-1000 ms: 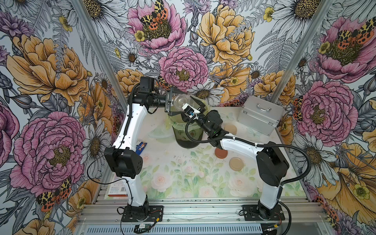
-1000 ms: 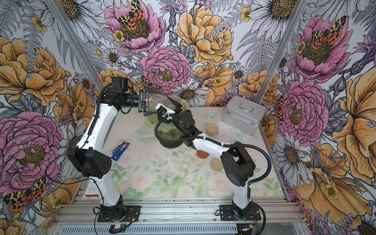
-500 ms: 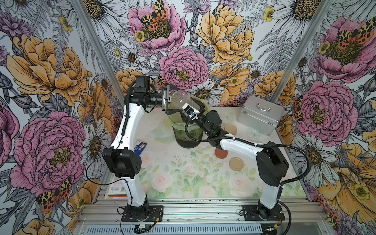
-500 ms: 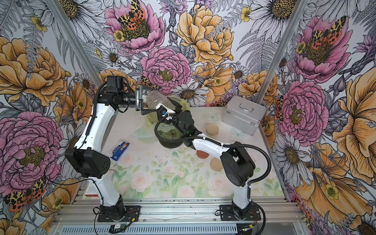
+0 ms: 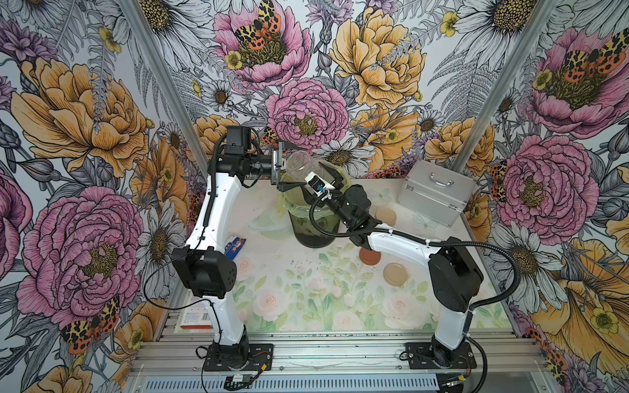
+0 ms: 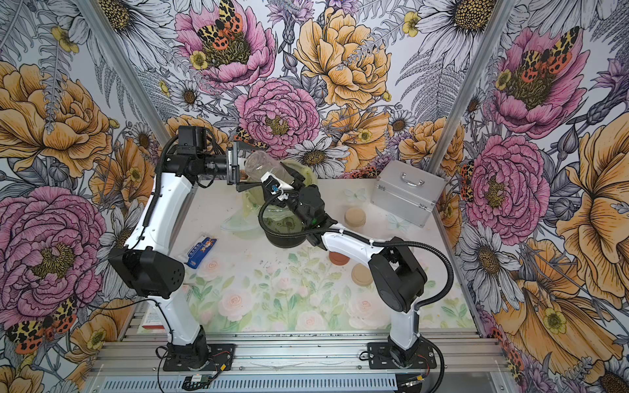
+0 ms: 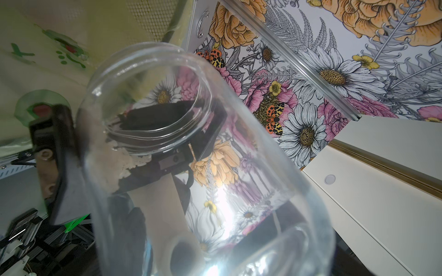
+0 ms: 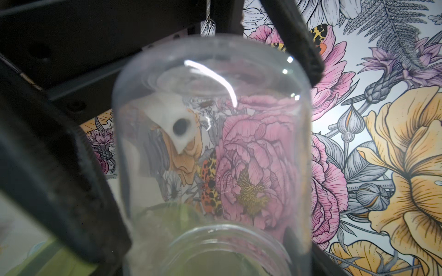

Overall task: Empty moldy rice from jars
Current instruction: Pour the moldy rice from the jar into the trash bin.

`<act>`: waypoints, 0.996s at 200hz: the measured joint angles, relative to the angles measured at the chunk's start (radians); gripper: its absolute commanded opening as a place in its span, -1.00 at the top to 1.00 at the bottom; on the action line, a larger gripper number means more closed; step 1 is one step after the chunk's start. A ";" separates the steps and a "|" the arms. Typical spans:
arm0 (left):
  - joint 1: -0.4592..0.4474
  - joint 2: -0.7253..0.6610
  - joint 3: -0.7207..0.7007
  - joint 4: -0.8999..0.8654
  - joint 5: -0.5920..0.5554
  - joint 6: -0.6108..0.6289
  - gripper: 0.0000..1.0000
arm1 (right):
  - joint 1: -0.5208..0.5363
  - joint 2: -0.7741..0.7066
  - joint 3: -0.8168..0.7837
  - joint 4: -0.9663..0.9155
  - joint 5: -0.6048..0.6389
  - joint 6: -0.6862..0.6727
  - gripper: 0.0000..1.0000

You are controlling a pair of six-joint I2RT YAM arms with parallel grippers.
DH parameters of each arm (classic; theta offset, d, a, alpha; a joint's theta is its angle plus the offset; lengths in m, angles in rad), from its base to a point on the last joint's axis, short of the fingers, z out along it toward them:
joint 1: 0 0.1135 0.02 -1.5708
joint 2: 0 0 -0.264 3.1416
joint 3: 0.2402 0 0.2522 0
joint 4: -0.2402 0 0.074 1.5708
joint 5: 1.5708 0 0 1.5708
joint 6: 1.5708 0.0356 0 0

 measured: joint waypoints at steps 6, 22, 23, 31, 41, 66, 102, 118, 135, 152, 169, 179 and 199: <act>0.000 0.000 0.010 0.000 -0.002 0.003 -0.97 | 0.000 0.000 0.000 0.000 0.003 0.008 0.94; -0.002 0.000 0.037 0.006 -0.004 0.017 -0.97 | 0.001 0.000 0.000 0.000 0.003 0.028 0.95; -0.002 0.000 0.038 0.006 -0.004 0.018 -0.97 | 0.002 0.000 0.000 0.000 0.004 0.030 0.95; -0.002 0.000 0.048 0.013 -0.006 0.023 -0.97 | 0.003 0.000 0.000 -0.001 0.007 0.042 0.95; -0.007 0.000 0.054 0.019 -0.009 0.037 -0.97 | 0.006 0.000 0.000 0.000 0.010 0.058 0.95; -0.016 -0.001 0.048 0.024 -0.025 0.076 -0.97 | 0.010 0.000 0.000 0.000 0.014 0.085 0.99; -0.027 -0.010 -0.007 0.023 -0.058 0.147 -0.97 | 0.009 0.005 0.000 0.005 0.037 0.109 1.00; -0.029 -0.010 -0.014 0.023 -0.080 0.178 -0.97 | 0.009 0.010 0.000 0.010 0.048 0.116 1.00; -0.028 -0.011 -0.014 0.024 -0.097 0.204 -0.97 | 0.009 0.013 0.000 0.010 0.056 0.121 1.00; -0.031 -0.011 -0.014 0.024 -0.112 0.225 -0.97 | 0.008 0.017 0.000 0.011 0.063 0.126 1.00; -0.036 -0.012 -0.014 0.024 -0.124 0.238 -0.97 | 0.008 0.019 0.000 0.011 0.071 0.133 1.00; -0.038 -0.012 -0.014 0.024 -0.128 0.245 -0.97 | 0.008 0.020 0.000 0.011 0.073 0.136 1.00; -0.040 -0.012 -0.014 0.024 -0.135 0.250 -0.97 | 0.008 0.023 0.003 0.011 0.074 0.139 1.00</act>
